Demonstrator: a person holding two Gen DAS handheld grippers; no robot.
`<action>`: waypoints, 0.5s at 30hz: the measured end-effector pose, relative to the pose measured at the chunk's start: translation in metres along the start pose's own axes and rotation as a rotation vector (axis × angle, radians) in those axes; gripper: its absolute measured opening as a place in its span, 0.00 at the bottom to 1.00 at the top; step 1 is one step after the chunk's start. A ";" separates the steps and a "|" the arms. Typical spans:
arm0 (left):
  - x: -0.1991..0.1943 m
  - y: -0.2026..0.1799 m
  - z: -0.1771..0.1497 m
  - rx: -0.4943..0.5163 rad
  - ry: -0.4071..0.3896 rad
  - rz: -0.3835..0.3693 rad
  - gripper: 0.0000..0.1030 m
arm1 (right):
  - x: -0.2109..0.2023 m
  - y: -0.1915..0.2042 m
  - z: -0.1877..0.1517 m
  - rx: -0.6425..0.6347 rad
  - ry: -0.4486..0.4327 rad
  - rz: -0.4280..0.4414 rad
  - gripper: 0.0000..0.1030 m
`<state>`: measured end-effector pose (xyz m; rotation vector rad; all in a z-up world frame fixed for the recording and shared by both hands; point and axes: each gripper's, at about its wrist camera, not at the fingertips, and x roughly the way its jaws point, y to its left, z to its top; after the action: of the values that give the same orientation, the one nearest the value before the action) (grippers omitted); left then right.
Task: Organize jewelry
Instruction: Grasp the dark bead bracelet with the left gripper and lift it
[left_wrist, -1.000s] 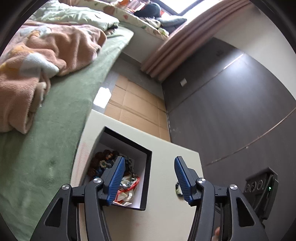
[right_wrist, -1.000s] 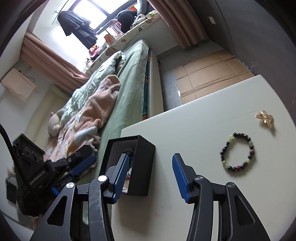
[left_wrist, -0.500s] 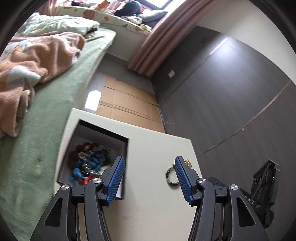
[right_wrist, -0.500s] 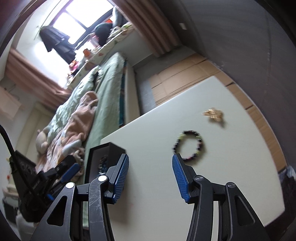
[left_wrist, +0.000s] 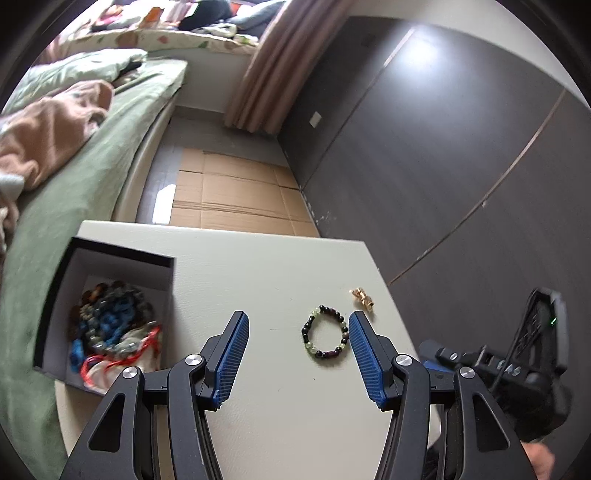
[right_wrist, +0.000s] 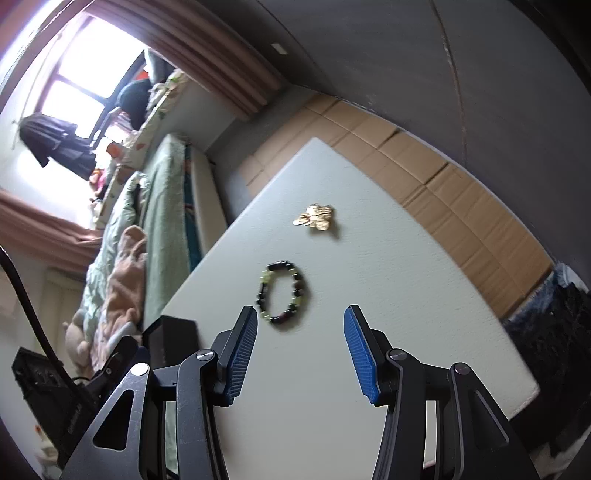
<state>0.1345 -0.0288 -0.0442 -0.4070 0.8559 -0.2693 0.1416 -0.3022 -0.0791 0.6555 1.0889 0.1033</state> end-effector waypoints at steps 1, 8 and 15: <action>0.007 -0.003 -0.001 0.012 0.010 0.005 0.56 | 0.001 -0.001 0.003 0.002 0.002 -0.005 0.48; 0.040 -0.024 -0.002 0.069 0.037 0.033 0.56 | 0.000 -0.009 0.016 0.020 0.001 -0.019 0.48; 0.076 -0.033 -0.012 0.122 0.093 0.092 0.44 | -0.001 -0.023 0.028 0.070 0.002 -0.035 0.48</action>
<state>0.1707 -0.0905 -0.0881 -0.2420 0.9412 -0.2556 0.1597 -0.3340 -0.0828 0.6986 1.1099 0.0356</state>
